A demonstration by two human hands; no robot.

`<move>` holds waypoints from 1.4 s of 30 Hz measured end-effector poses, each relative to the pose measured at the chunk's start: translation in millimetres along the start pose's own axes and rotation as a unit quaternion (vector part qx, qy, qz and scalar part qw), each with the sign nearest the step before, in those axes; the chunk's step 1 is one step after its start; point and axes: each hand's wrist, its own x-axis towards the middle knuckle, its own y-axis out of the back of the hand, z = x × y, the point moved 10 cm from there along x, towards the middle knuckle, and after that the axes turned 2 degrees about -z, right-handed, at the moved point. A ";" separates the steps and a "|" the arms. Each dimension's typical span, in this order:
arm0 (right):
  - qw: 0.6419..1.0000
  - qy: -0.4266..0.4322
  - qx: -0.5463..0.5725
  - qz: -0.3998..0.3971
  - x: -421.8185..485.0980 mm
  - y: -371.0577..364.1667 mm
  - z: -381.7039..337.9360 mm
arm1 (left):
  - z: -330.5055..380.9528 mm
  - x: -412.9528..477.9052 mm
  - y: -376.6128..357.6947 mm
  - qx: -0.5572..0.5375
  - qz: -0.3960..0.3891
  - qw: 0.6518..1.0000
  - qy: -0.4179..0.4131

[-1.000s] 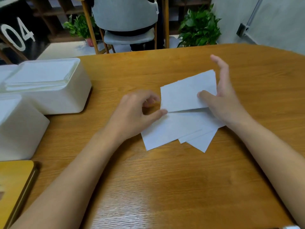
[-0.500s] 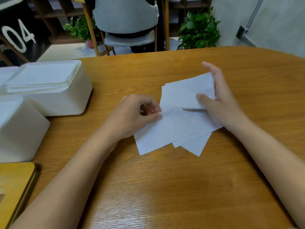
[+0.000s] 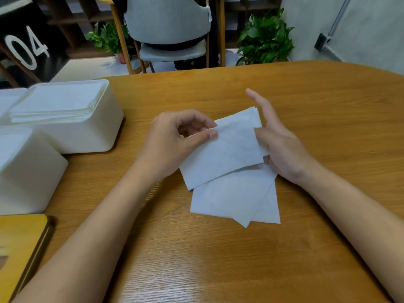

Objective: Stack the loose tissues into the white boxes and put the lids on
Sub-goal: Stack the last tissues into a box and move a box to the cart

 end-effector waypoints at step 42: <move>0.996 0.005 -0.015 0.089 2.7 33.3 -2.3 | 7.7 -4.9 -13.5 -0.068 -0.070 0.995 0.005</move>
